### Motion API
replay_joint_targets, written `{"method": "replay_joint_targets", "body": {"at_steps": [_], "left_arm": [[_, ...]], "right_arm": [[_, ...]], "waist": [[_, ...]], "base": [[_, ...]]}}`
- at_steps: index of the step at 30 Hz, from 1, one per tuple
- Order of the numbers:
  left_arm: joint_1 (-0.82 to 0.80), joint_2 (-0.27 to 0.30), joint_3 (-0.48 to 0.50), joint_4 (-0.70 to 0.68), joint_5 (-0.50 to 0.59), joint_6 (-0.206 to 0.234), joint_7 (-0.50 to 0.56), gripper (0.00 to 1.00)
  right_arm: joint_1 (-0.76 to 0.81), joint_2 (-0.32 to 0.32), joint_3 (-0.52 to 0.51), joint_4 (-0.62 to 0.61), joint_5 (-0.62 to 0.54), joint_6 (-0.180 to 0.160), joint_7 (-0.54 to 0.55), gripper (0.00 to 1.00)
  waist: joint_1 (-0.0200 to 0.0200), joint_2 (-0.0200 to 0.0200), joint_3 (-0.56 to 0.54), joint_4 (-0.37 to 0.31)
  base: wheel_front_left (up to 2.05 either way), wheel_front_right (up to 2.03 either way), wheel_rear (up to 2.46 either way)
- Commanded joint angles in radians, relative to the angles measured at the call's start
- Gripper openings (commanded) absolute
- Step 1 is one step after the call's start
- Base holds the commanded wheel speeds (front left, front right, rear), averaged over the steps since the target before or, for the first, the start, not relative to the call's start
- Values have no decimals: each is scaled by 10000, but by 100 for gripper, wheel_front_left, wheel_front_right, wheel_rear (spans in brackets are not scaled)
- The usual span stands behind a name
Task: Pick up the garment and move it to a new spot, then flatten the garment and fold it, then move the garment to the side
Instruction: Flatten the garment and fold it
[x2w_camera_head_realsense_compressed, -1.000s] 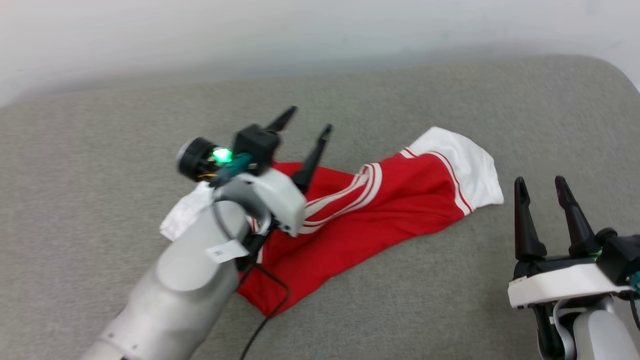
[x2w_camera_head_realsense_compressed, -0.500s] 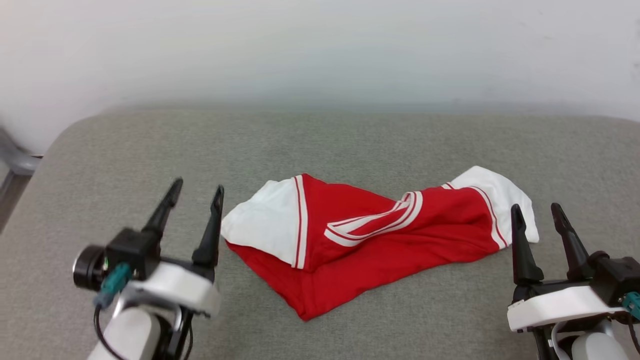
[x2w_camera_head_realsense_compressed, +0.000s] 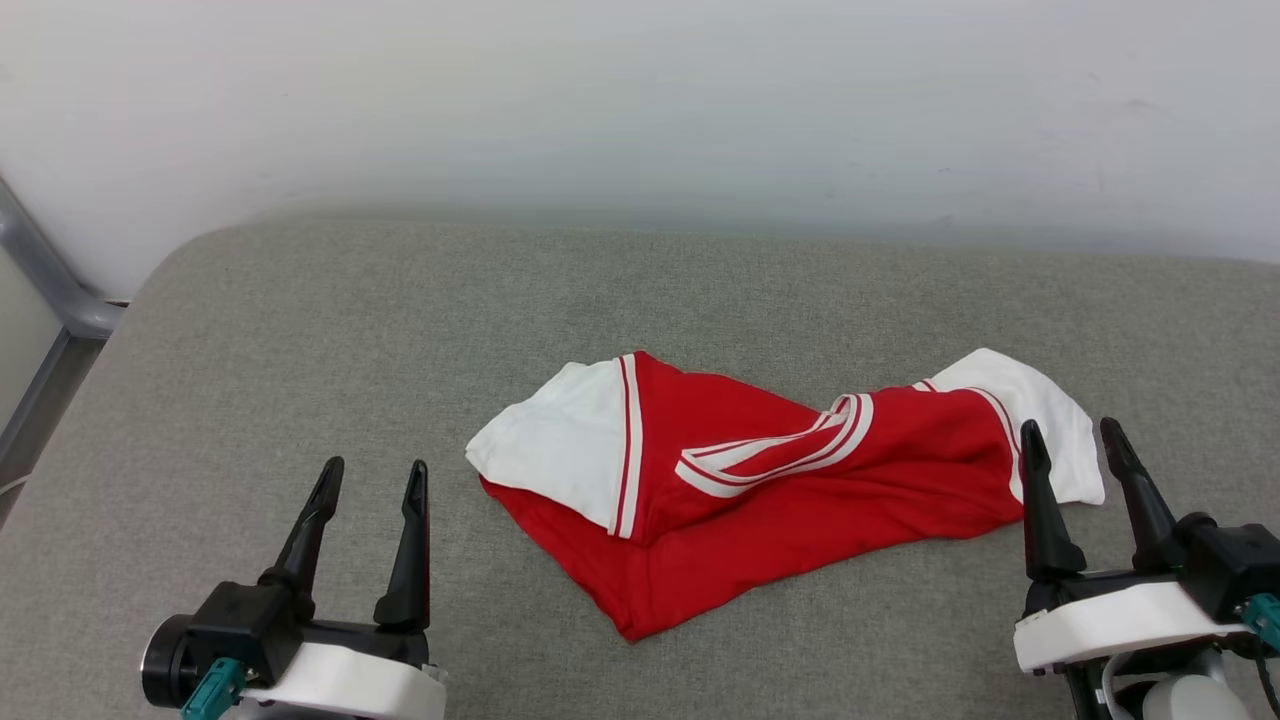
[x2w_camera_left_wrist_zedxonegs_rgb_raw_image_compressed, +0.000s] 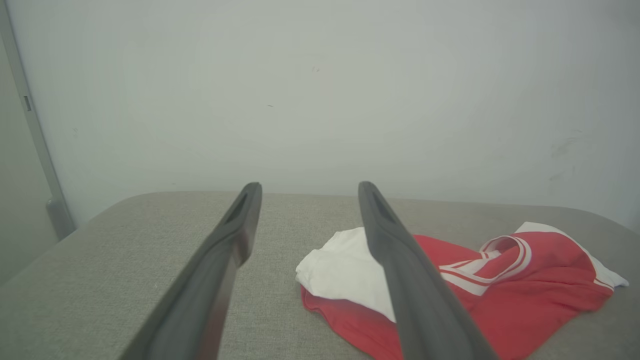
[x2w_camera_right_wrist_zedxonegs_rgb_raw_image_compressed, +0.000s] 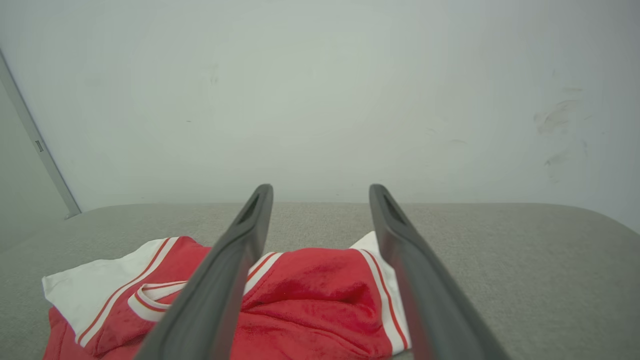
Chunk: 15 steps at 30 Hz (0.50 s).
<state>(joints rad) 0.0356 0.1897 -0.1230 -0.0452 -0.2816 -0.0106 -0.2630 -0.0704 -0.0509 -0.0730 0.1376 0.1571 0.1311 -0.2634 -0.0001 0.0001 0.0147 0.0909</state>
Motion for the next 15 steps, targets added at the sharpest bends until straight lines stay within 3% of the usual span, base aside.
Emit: {"method": "replay_joint_targets", "body": {"at_steps": [1,5,9,12,15], "left_arm": [[39,-32,41,9,62,-61,-26,100],[-152,-264,255,78,322,-349,-26,100],[-238,-469,399,143,524,-579,-26,100],[-275,-635,451,194,672,-697,-26,100],[-336,-761,513,253,775,-796,-26,100]], "right_arm": [[96,10,9,-9,13,-7,-20,100],[60,12,55,-47,-186,-7,-20,100],[-116,17,734,85,-598,-7,107,100],[-413,-217,1613,172,-854,-7,916,100],[-726,-718,3069,120,-370,-7,2189,100]], "waist": [[1,-1,4,10],[1,-1,73,105],[1,-1,202,239],[1,-1,346,362],[1,-1,488,523]], "base": [[0,0,0],[0,0,0],[0,0,0],[0,0,0],[0,0,0]]}}
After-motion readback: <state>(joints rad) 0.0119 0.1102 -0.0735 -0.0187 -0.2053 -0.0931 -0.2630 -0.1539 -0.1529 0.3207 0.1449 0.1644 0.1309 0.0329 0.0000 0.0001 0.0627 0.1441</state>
